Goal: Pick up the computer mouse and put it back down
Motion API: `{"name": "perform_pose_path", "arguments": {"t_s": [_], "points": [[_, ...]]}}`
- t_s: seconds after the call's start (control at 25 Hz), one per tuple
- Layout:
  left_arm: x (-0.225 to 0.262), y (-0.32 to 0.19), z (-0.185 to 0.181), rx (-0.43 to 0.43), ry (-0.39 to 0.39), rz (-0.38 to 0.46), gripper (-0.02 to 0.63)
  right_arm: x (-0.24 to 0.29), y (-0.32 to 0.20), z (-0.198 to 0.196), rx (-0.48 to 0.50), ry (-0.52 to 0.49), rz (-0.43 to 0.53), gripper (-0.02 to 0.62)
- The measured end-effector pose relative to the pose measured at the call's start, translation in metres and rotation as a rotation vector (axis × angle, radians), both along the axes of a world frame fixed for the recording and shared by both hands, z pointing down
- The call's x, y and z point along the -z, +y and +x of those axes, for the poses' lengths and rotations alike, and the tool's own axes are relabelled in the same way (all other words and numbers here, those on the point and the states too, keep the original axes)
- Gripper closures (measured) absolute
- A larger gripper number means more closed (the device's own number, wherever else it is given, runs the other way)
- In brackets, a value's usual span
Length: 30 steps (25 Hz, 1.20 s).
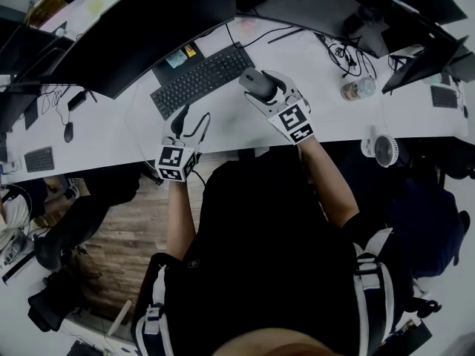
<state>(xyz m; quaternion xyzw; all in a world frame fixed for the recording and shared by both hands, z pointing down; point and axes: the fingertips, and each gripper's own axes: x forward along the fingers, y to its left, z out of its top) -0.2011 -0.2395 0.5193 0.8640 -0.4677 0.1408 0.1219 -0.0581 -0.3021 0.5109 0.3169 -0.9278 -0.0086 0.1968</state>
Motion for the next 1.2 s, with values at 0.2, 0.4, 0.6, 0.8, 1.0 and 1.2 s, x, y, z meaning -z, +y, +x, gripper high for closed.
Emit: {"name": "perform_pose_path", "arguments": {"t_s": [0.2,0.4,0.6,0.8,1.0,1.2], "points": [[-0.001,-0.001,-0.004,0.006,0.0,-0.002,0.353,-0.002,-0.001,-0.001,-0.001,0.007,-0.001,0.302],[-0.001,-0.001,-0.003,0.01,0.002,-0.003,0.354,-0.002,-0.002,0.0,0.001,0.01,-0.004,0.302],[-0.003,0.002,-0.001,0.014,0.004,-0.009,0.354,-0.006,-0.001,-0.004,0.015,0.012,-0.011,0.302],[-0.005,0.007,-0.005,0.036,0.001,-0.016,0.354,-0.013,0.001,-0.013,0.042,0.012,-0.028,0.302],[-0.009,0.014,-0.018,0.08,-0.002,-0.031,0.354,-0.024,0.004,-0.026,0.082,0.018,-0.051,0.302],[-0.013,0.024,-0.031,0.131,-0.003,-0.05,0.354,-0.035,0.007,-0.045,0.135,0.026,-0.078,0.302]]}}
